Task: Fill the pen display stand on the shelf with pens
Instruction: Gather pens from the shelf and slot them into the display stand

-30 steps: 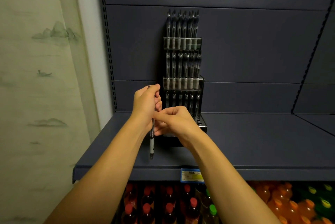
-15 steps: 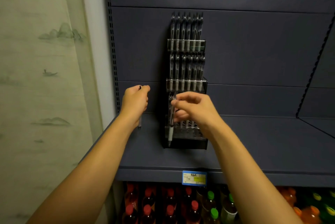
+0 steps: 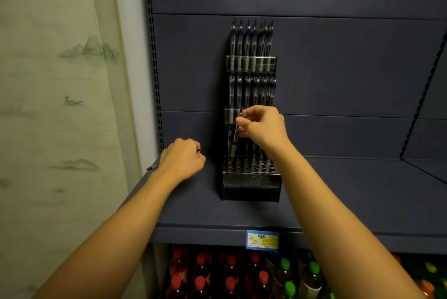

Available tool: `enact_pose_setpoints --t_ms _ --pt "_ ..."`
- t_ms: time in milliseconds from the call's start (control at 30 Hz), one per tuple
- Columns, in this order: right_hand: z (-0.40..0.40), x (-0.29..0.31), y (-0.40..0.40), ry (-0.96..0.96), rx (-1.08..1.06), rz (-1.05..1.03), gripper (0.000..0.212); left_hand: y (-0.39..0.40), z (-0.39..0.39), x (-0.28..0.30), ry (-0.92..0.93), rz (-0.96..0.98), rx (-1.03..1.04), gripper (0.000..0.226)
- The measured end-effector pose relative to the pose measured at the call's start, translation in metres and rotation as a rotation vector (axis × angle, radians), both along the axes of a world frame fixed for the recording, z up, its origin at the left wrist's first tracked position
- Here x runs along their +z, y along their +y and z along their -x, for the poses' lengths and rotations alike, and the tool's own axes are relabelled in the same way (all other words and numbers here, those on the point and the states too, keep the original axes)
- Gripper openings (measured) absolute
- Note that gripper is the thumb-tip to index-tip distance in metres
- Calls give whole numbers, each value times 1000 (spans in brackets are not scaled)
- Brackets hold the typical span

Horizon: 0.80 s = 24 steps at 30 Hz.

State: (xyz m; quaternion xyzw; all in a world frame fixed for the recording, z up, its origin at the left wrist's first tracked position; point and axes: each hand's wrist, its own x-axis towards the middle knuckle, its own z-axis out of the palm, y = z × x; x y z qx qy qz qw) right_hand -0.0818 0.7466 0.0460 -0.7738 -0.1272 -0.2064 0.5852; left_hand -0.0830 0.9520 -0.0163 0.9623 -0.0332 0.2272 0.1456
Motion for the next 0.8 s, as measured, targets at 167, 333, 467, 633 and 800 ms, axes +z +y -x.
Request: enact_pose_setpoints --t_ms 167,333,467,633,800 --pt "-6 -4 4 5 -18 45 7 3 -2 -11 68 -233 0 14" --pt "-13 -8 9 29 -30 135 7 3 -3 -13 89 -306 -39 8" --pt "-19 -16 13 43 -50 243 7 1 -4 -12 103 -282 -87 9" --pt "-22 -32 17 116 -82 375 14 1 -5 -12 120 -234 -136 15" --pt "-19 -33 15 110 -150 490 26 2 -6 -12 142 -162 -161 26"
